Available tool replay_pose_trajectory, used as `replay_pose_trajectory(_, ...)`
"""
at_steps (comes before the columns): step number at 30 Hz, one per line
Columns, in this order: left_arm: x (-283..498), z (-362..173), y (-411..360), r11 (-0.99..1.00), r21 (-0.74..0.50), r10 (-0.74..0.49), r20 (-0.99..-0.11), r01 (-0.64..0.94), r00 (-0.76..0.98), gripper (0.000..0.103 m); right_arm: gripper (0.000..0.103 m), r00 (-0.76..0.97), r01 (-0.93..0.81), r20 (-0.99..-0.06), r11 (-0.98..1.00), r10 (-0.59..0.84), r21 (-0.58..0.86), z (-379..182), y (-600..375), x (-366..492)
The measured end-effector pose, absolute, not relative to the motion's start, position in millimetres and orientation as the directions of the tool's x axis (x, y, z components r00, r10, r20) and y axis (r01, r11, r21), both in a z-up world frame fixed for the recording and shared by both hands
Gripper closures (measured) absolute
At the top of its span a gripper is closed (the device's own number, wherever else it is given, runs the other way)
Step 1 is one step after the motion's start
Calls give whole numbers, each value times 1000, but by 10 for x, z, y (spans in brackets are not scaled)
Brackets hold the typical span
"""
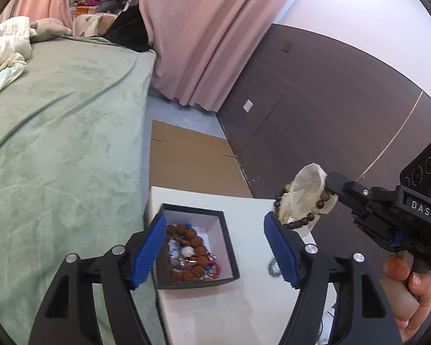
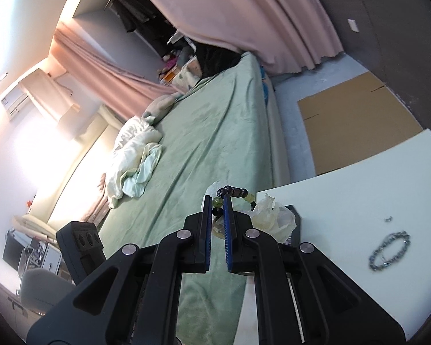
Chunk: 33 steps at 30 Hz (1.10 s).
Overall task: Organize jewelry
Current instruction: 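Lift the green beads and butterfly pendant and carry both over the black box, then open both grippers over the black box to drop the items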
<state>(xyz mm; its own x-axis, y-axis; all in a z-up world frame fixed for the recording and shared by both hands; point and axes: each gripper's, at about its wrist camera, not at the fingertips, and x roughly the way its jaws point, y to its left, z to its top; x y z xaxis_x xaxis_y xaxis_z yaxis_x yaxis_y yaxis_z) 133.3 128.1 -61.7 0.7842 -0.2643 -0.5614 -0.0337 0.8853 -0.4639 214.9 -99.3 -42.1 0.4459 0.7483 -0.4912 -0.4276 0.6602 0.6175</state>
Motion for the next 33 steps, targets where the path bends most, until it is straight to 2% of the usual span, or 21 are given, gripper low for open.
replay_pose_trajectory(3, 1297, -591, 1371, 890, -453, -234, -558, -55, 796, 25, 94, 420, -438, -506, 656, 753, 614, -499, -860, 2204)
replay_pose_trajectory(9, 1295, -638, 1521, 880, -465, -210, -571, -102, 794, 24, 94, 376, -433, -549, 665, 747, 609, -802, -695, 2337)
replay_pose_trajectory(11, 1320, -668, 1531, 879, -463, -204, -581, -114, 788, 24, 84, 353, -441, -563, 663, 747, 605, -928, -660, 2383)
replay_pose_trajectory(12, 1321, -677, 1532, 879, -463, -204, -583, -116, 787, 24, 67, 327, -437, -573, 658, 751, 613, -1022, -645, 2422)
replay_pose_trajectory(13, 1336, -687, 1527, 879, -462, -203, -587, -118, 784, 24, 57, 309, -427, -588, 661, 748, 617, -1103, -641, 2460)
replay_pose_trajectory(19, 1439, -746, 1422, 893, -436, -198, -604, -112, 772, 23, 57, 302, -382, -600, 671, 741, 636, -1235, -887, 2587)
replay_pose_trajectory(22, 1523, -795, 1315, 900, -425, -204, -614, -101, 763, 21, 47, 330, -347, -610, 693, 721, 632, -1230, -1135, 2649)
replay_pose_trajectory(25, 1615, -846, 1161, 905, -418, -221, -620, -79, 753, 20, 43, 336, -301, -638, 721, 693, 624, -1243, -1359, 2721)
replay_pose_trajectory(33, 1878, -964, 662, 916, -401, -278, -635, 0, 720, 20, 42, 317, -206, -685, 753, 656, 625, -1292, -1899, 2817)
